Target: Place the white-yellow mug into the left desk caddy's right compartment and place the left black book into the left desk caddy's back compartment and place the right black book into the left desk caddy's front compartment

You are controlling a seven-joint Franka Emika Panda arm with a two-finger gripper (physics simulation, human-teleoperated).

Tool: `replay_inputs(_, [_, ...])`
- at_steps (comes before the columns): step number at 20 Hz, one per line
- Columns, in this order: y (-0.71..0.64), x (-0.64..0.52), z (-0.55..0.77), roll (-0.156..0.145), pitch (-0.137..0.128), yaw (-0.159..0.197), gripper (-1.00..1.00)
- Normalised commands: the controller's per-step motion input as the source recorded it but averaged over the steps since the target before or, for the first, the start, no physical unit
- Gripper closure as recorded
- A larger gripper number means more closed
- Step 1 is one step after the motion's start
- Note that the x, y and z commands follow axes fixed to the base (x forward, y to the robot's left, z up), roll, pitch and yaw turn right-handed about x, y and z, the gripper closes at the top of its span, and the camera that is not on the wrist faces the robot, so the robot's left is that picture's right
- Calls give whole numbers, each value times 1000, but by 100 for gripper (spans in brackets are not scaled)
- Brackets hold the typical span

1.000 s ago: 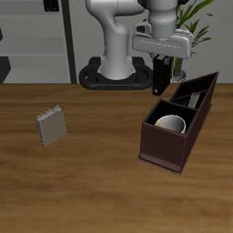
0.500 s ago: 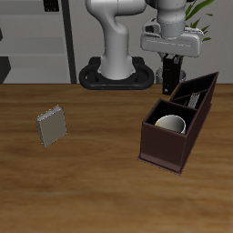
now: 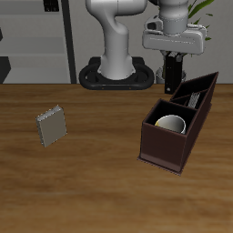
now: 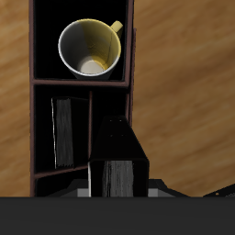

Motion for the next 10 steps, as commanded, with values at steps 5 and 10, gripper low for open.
replay_inputs(5, [7, 103, 26, -9, -1, -6, 100])
replay_inputs(10, [-24, 178, -31, -17, 16, -13, 100])
